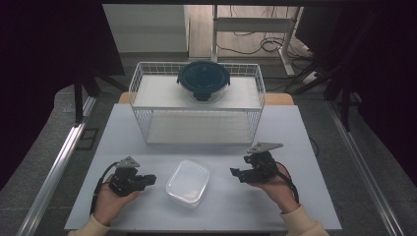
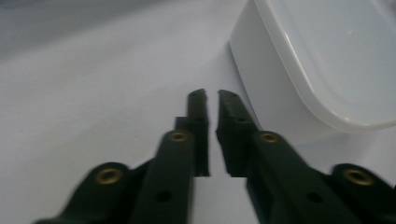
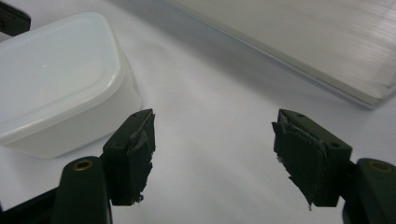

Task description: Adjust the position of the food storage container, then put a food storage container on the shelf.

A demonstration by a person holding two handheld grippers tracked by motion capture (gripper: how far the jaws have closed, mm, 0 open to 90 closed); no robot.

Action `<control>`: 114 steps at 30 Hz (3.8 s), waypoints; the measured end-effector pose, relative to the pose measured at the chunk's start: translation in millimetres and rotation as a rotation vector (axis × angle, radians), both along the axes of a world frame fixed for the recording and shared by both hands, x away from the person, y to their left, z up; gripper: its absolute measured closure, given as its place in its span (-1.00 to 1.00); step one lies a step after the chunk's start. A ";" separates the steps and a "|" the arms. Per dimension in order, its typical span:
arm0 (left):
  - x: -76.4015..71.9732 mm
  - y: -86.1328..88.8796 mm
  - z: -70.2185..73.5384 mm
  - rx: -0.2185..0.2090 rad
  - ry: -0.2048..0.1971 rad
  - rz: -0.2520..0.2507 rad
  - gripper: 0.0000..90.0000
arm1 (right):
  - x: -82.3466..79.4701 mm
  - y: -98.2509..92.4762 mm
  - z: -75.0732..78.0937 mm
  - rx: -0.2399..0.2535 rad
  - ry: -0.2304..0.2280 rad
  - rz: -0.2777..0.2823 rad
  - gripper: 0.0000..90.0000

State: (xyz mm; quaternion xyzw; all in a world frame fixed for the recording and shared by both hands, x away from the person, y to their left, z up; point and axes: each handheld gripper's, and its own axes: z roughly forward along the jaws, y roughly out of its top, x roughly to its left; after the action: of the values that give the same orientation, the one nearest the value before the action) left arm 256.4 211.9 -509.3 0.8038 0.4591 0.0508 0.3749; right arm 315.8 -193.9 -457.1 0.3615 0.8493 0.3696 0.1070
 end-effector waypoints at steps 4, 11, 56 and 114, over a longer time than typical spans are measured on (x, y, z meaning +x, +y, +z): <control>1.0 -12.2 -2.6 0.023 0.012 -0.046 1.00 | 0.0 -6.7 1.4 0.026 0.000 -0.020 -0.41; 3.4 -24.8 -5.4 -0.002 0.036 -0.089 1.00 | 0.4 -8.8 3.6 0.048 -0.005 -0.042 -0.44; -16.5 -18.7 12.4 -0.168 0.012 0.051 0.07 | -20.4 -24.1 9.4 0.185 0.054 0.000 -0.53; 15.9 -42.7 -0.2 -0.413 0.246 0.044 -0.18 | -22.8 34.0 -28.9 0.351 0.337 -0.041 -0.13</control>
State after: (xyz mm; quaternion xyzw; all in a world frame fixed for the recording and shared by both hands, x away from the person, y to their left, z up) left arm 272.3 169.3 -509.5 0.7000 0.5192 -0.1346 0.4715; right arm 293.0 -159.9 -486.0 0.4484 0.7704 0.4435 -0.0932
